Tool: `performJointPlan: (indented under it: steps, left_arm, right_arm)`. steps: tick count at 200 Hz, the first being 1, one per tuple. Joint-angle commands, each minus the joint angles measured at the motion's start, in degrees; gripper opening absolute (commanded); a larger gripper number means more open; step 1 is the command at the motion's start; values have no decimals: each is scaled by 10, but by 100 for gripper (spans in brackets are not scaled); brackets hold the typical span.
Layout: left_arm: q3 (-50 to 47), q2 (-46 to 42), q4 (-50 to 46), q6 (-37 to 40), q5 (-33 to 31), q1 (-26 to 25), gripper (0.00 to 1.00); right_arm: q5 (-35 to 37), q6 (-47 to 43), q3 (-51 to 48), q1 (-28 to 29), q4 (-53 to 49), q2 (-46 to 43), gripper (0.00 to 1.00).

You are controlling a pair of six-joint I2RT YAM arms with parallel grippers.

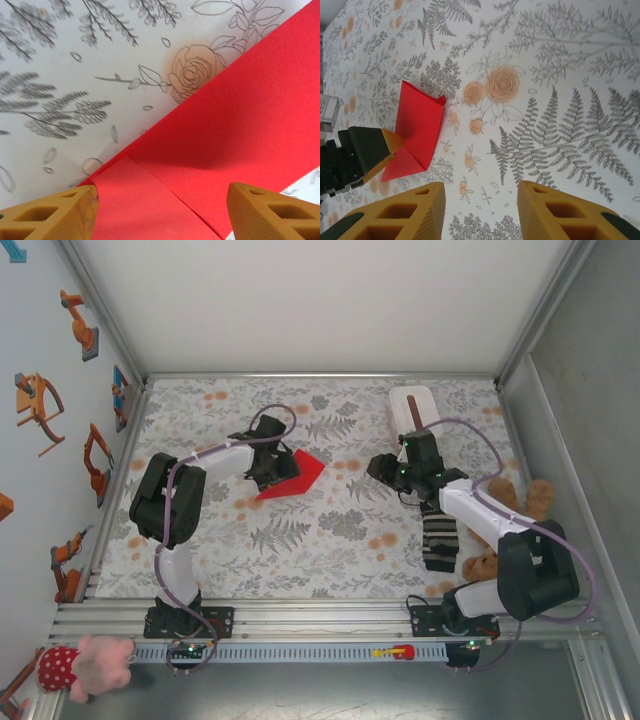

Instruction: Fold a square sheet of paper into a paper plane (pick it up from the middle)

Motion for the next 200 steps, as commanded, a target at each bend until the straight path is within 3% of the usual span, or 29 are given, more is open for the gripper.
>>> performJointPlan:
  steps: [1, 43, 77, 200]
  left_arm:
    - [-34, 5, 7, -97, 71, -15, 67]
    - [-89, -17, 72, -227, 83, -54, 58]
    - [-114, -27, 111, -280, 82, -66, 53]
    - [-141, -16, 147, -315, 111, -63, 49]
  right_arm:
    - [-43, 73, -35, 0, 60, 17, 40]
    - [-68, 190, -88, 45, 179, 57, 38]
    - [-49, 234, -89, 95, 216, 95, 37]
    - [-52, 246, -30, 128, 223, 194, 26]
